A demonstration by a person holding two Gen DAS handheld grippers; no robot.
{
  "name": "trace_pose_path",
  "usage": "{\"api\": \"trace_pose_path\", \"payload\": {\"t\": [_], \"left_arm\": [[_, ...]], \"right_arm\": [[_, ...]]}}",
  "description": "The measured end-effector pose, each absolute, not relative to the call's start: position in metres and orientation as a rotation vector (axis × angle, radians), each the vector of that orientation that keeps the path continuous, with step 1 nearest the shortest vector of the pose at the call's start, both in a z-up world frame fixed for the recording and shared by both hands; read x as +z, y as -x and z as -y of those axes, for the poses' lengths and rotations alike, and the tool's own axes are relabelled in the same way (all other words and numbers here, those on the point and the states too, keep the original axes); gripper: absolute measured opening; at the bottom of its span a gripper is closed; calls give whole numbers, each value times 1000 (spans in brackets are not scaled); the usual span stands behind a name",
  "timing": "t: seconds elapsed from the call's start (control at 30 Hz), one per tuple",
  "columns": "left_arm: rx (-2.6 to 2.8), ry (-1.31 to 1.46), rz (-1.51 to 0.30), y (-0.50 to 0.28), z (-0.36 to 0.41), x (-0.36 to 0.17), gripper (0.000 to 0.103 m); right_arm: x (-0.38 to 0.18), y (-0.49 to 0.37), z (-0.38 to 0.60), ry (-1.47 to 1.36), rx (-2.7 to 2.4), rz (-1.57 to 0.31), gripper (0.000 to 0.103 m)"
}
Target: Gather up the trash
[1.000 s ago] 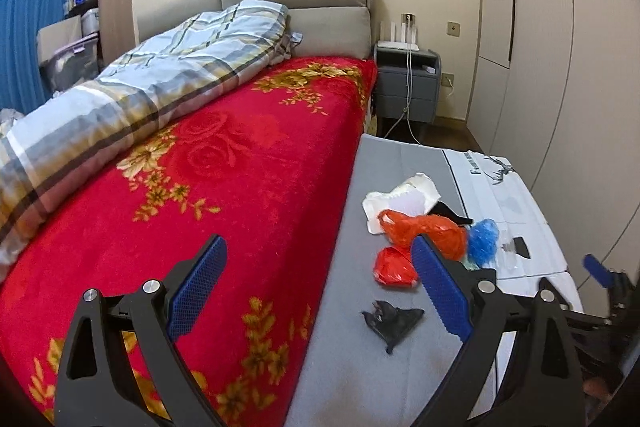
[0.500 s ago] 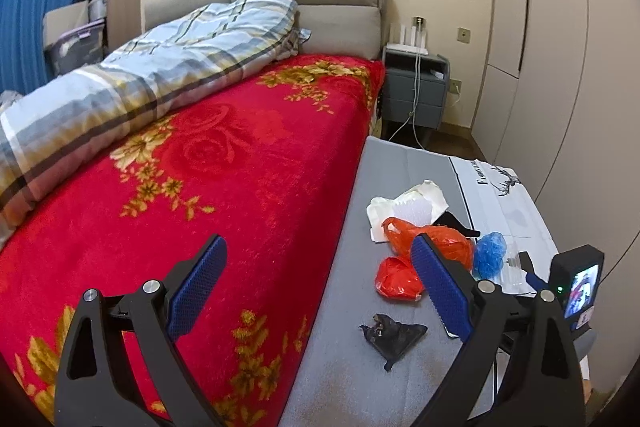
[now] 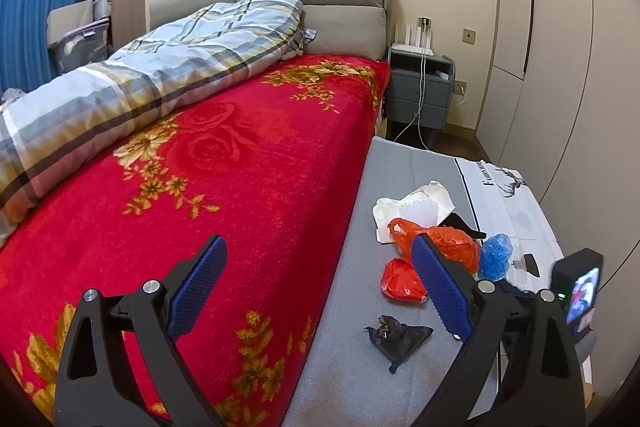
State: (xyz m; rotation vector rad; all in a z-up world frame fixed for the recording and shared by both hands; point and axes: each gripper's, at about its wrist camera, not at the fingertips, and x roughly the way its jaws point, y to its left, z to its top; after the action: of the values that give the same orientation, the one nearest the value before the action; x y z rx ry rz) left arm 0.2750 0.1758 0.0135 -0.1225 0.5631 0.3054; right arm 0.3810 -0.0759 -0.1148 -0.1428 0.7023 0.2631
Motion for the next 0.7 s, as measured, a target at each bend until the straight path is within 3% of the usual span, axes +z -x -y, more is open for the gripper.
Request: {"api": "trace_pose_path", "payload": {"t": [0.37,0.7], "left_arm": [[305,132,-520,-270,-177,16,90],[97,171,-461,-257,-148,23,90]], "right_arm": [[-19,-314,126,83,259,-546,8],[31,-201,200,83,189,-572,9]]}}
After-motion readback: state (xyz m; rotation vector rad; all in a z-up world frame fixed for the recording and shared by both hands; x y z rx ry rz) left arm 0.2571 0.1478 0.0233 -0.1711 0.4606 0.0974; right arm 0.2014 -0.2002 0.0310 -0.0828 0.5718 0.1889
